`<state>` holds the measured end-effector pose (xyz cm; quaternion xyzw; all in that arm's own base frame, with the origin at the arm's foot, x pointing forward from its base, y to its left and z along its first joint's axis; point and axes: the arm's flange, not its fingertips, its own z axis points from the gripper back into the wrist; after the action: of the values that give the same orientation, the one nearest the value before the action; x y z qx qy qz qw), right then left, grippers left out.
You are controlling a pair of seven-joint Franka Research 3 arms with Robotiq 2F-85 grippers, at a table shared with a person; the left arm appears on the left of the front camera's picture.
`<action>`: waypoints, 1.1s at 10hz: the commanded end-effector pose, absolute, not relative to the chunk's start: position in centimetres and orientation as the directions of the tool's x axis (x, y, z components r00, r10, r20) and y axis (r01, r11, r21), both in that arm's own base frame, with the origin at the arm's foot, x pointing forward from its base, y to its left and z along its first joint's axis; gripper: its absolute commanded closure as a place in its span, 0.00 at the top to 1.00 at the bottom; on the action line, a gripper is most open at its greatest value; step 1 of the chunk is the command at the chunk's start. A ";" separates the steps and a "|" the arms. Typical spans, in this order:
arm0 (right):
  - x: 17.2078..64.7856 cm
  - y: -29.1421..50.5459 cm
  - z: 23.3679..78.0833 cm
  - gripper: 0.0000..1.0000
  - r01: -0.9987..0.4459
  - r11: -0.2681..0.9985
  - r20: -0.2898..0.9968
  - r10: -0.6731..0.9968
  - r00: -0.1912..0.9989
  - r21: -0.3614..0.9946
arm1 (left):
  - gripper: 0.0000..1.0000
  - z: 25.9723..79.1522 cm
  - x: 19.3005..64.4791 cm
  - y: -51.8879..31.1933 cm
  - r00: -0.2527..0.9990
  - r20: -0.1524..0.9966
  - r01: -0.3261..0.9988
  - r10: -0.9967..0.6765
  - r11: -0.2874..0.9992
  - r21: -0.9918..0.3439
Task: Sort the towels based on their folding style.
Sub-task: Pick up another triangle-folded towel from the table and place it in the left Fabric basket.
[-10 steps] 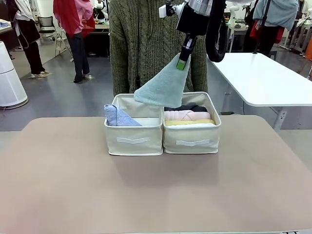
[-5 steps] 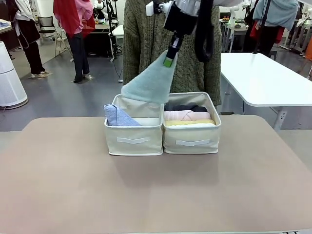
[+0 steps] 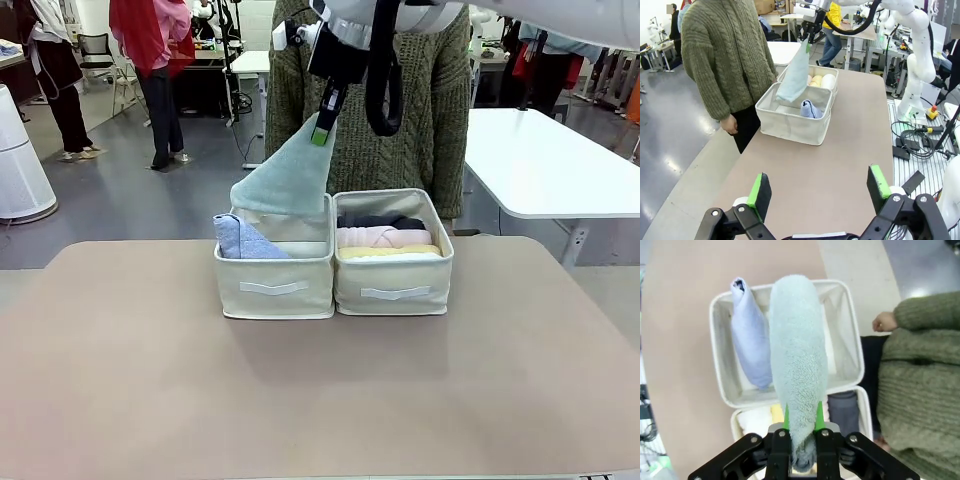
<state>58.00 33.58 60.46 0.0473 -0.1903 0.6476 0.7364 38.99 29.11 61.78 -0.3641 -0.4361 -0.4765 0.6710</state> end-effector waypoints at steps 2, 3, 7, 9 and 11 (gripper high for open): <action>59.6 33.9 59.7 0.17 -0.983 0.094 0.317 0.948 0.039 -0.160 | 1.00 61.9 38.8 29.1 0.157 0.937 0.956 -0.313 0.285 -0.065; 59.8 33.8 59.0 0.17 -0.986 0.090 0.307 0.951 0.043 -0.138 | 1.00 61.9 38.8 29.1 0.157 0.937 0.956 -0.313 0.285 -0.065; 61.0 34.0 55.5 0.17 -0.996 0.029 0.285 0.959 0.003 -0.089 | 1.00 61.9 38.8 29.1 0.157 0.937 0.956 -0.313 0.285 -0.065; 61.8 34.3 53.9 0.17 -0.995 -0.006 0.286 0.958 -0.033 -0.095 | 1.00 61.9 38.8 29.1 0.157 0.937 0.956 -0.313 0.285 -0.065; 62.4 34.5 52.6 0.17 -0.995 -0.033 0.283 0.957 -0.059 -0.094 | 1.00 61.9 38.8 29.1 0.157 0.937 0.956 -0.313 0.285 -0.065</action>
<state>61.26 34.02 52.01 0.0710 -0.1251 0.7048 0.6946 38.98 29.11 61.78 -0.3641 -0.4361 -0.4764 0.6711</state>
